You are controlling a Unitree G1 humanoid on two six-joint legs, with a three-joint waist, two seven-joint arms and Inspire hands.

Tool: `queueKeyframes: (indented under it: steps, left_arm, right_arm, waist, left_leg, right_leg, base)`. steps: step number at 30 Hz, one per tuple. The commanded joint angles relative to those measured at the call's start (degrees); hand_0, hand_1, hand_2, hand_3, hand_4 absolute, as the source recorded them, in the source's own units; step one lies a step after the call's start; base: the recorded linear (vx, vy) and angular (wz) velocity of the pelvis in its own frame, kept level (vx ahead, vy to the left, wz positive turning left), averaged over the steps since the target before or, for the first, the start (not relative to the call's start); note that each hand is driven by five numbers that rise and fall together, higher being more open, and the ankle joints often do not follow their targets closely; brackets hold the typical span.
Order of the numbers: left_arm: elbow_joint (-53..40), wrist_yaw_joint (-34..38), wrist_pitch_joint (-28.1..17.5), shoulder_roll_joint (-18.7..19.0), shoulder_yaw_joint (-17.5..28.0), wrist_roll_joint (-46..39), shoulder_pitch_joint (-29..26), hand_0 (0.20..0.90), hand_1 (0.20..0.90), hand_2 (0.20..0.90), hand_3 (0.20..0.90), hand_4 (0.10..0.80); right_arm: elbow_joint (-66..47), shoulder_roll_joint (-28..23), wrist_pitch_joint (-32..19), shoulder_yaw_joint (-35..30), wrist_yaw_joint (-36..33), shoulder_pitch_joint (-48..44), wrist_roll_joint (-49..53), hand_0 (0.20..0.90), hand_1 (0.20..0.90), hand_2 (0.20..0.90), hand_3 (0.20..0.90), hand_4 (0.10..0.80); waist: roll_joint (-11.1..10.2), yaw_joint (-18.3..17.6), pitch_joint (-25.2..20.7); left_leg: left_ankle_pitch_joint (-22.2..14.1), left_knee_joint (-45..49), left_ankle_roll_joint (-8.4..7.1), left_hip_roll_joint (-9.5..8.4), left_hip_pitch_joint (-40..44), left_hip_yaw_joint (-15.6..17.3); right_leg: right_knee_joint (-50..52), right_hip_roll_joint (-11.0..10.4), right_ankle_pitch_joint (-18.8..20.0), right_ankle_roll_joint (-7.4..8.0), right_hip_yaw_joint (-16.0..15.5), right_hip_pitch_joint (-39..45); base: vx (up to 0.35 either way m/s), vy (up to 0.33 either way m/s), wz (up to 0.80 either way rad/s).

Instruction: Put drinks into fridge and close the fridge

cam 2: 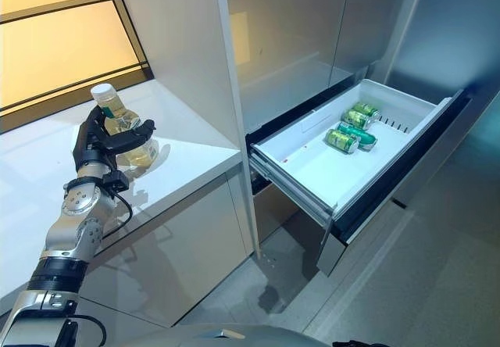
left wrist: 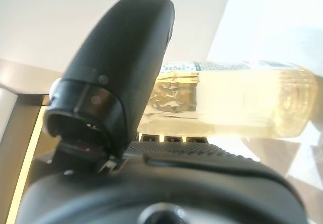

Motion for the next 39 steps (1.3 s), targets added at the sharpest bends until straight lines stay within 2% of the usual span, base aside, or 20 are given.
queueKeyframes:
  steps: [1, 2, 3, 18, 23, 25, 27, 35, 39]
  left_arm:
    - [0.7, 0.7, -8.2, 2.9, 0.9, 2.3, -12.5, 0.434, 0.434, 0.434, 0.356, 0.256]
    - [0.9, 0.9, -8.4, 3.0, 0.8, 2.2, -12.6, 0.309, 0.309, 0.309, 0.211, 0.111]
    - [1.2, 0.9, -8.6, 3.0, 0.7, 2.1, -12.8, 0.3, 0.3, 0.3, 0.2, 0.1]
    - [1.1, -0.2, -10.4, 2.9, 0.6, 2.0, -13.4, 0.3, 0.3, 0.3, 0.2, 0.1]
    - [-0.4, -1.0, -10.6, 3.4, 0.3, 2.0, -13.5, 0.3, 0.3, 0.3, 0.2, 0.1]
    - [-1.2, -1.4, -10.4, 3.7, 0.1, 1.9, -13.6, 0.3, 0.3, 0.3, 0.2, 0.1]
    - [-2.9, -1.8, -9.8, 4.2, -0.7, 1.6, -14.0, 0.3, 0.3, 0.3, 0.2, 0.1]
    - [-8.3, -3.1, -10.3, 4.5, -3.9, 1.2, -14.6, 0.3, 0.3, 0.3, 0.2, 0.1]
    - [-11.4, -3.1, -10.9, 4.6, -5.4, 1.4, -14.7, 0.3, 0.3, 0.3, 0.2, 0.1]
  right_arm:
    - [0.5, 2.5, 0.3, 2.9, 2.7, -1.0, -0.6, 0.9, 0.9, 0.9, 0.9, 0.8]
    - [0.4, 2.5, 0.4, 3.0, 2.6, -1.0, -0.5, 0.9, 0.9, 0.9, 0.9, 0.8]
    - [0.4, 2.5, 0.4, 3.0, 2.6, -1.1, -0.5, 0.9, 0.9, 0.9, 0.9, 0.8]
    - [0.7, 2.4, -0.5, 3.1, 2.8, -1.0, -1.3, 0.9, 0.9, 0.9, 0.9, 0.8]
    - [-0.9, 1.6, -2.8, 5.0, 3.3, -1.3, -8.3, 0.9, 0.9, 0.9, 0.9, 0.8]
    - [-2.3, 1.0, -3.9, 6.9, 4.3, -1.7, -14.2, 0.9, 0.9, 0.9, 0.9, 0.8]
    - [-6.1, -0.4, -6.7, 12.1, 7.7, -2.6, -21.3, 0.9, 0.9, 0.9, 0.9, 0.8]
    - [-21.1, -3.0, -6.5, 22.1, 11.5, -6.7, -31.6, 0.9, 0.9, 0.9, 0.9, 0.8]
    - [-27.4, -4.2, -5.7, 23.7, 11.9, -8.6, -32.3, 0.9, 0.9, 0.9, 0.9, 0.8]
  waist:
    - [-0.3, 0.0, -0.9]
    - [-0.2, -0.1, -0.9]
    - [-0.2, -0.2, -1.0]
    - [-0.3, -0.1, -1.0]
    - [-0.4, 0.1, -0.9]
    - [-0.4, 0.4, -0.9]
    - [-0.6, 0.8, -0.7]
    - [-0.9, 2.5, -0.6]
    - [-1.1, 3.2, -0.4]
  left_leg:
    - [-7.0, 0.4, 3.24, -3.88, 2.1, 0.4]
    - [-7.0, 0.4, 3.24, -3.87, 2.1, 0.4]
    - [-7.0, 0.4, 3.23, -3.86, 2.2, 0.4]
    - [-7.0, 0.4, 3.18, -3.9, 2.1, 0.3]
    - [-7.0, 0.4, 3.13, -3.89, 2.0, 0.1]
    - [-6.9, 0.4, 3.12, -3.94, 1.9, 0.0]
    - [-6.9, 0.4, 2.97, -3.92, 1.8, -0.3]
    - [-6.5, 0.3, 2.71, -4.19, 1.3, -1.6]
    - [-6.4, 0.3, 2.81, -4.39, 1.1, -2.0]
  right_leg:
    - [1.6, 0.4, 1.2, 2.74, 2.1, -2.5]
    - [1.6, 0.4, 1.2, 2.73, 2.1, -2.5]
    - [1.6, 0.4, 1.2, 2.74, 2.2, -2.5]
    - [1.5, 0.3, 1.2, 2.83, 2.2, -2.5]
    - [1.5, 0.2, 1.3, 2.85, 2.0, -2.5]
    - [1.4, 0.2, 1.3, 2.88, 1.9, -2.5]
    - [1.2, 0.0, 1.4, 2.88, 1.5, -2.4]
    - [1.0, -0.4, 1.2, 2.93, 0.3, -2.3]
    - [1.0, -0.5, 1.3, 2.89, -0.1, -2.3]
  base:
    - [0.005, 0.0, -0.05]
    - [0.007, 0.001, -0.04]
    - [0.008, 0.0, -0.03]
    - [0.0, 0.0, 0.0]
    - [0.0, 0.0, 0.0]
    - [0.0, 0.0, 0.0]
    - [0.0, 0.0, 0.0]
    - [-0.018, -0.003, 0.03]
    - [-0.028, 0.002, 0.04]
